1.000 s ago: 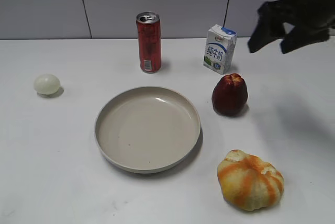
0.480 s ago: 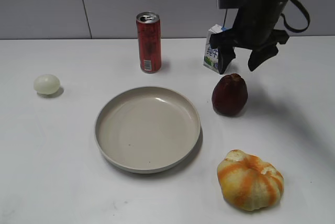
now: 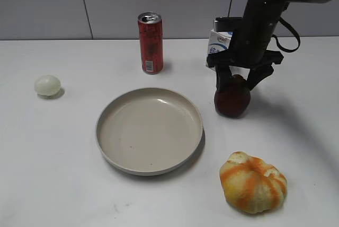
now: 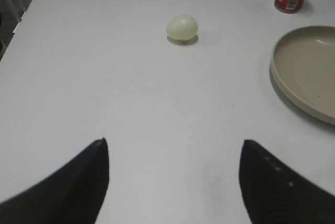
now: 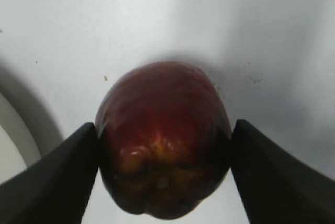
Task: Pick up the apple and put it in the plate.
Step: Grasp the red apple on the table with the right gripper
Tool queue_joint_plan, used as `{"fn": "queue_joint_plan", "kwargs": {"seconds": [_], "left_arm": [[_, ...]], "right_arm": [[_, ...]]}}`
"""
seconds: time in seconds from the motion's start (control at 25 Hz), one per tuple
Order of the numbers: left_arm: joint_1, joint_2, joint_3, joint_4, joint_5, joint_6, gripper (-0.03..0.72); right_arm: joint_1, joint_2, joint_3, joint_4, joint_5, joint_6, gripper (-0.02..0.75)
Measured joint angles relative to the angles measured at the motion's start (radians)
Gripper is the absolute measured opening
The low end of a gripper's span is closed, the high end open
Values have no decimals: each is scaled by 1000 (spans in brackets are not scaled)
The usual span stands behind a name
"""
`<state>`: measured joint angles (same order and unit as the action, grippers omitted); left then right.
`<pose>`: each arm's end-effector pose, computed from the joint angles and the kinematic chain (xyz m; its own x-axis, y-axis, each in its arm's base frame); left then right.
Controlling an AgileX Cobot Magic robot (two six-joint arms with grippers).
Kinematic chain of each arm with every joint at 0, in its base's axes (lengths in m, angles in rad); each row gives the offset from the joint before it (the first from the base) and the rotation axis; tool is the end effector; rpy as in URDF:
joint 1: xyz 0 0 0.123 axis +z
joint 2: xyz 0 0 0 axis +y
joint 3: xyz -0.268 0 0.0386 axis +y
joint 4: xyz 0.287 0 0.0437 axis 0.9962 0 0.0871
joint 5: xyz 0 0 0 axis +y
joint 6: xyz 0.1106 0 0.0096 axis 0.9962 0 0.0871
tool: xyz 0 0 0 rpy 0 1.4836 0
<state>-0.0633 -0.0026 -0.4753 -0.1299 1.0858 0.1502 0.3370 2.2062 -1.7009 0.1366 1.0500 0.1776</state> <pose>0.0615 -0.0167 0.2771 -0.4770 0.1191 -0.8708 0.2056 0.9784 0.0211 0.4431 0.1691 0.1055 -0.9930 -0.0918 -0.0747 -0.1016 0.9849 0.1399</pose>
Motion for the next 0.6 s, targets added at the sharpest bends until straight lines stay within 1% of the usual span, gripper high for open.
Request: {"fn": "queue_joint_plan", "kwargs": {"seconds": [0.04,0.2,0.4,0.48,0.6], "left_arm": [[0,0,0,0,0,0,589],[0,0,0,0,0,0,589],[0,0,0,0,0,0,589],[0,0,0,0,0,0,589],[0,0,0,0,0,0,589]], "right_arm": [[0,1,-1,0,4,0,547],[0,11,-31,-9,39,2,547],[9,26,-146,-40,141,3,546],[33,4,-195,-50,149,3,546],[106,-47,-223,-51,150,3,546]]}}
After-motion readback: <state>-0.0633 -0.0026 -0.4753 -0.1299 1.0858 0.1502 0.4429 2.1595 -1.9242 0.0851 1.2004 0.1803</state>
